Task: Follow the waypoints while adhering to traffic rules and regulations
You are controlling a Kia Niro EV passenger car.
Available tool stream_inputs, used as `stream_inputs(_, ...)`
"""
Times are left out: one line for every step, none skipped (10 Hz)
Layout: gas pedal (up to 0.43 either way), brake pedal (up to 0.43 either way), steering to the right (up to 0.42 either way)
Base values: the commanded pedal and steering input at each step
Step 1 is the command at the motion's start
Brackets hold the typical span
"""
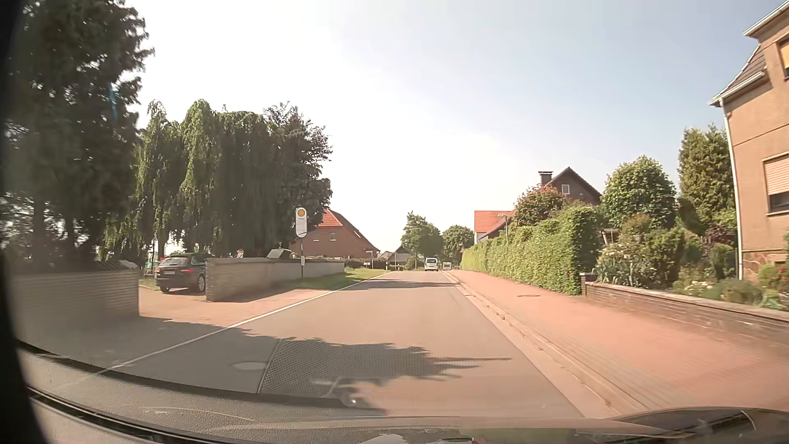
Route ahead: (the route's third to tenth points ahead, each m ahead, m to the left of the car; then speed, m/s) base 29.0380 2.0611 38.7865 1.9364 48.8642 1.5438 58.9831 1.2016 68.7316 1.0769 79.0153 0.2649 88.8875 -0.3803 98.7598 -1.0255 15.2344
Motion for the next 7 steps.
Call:
stream_inputs(0.209,0.0,-0.005)
stream_inputs(0.209,0.0,-0.005)
stream_inputs(0.209,0.0,-0.005)
stream_inputs(0.209,0.0,-0.005)
stream_inputs(0.209,0.0,-0.005)
stream_inputs(0.209,0.0,-0.005)
stream_inputs(0.209,0.0,-0.003)
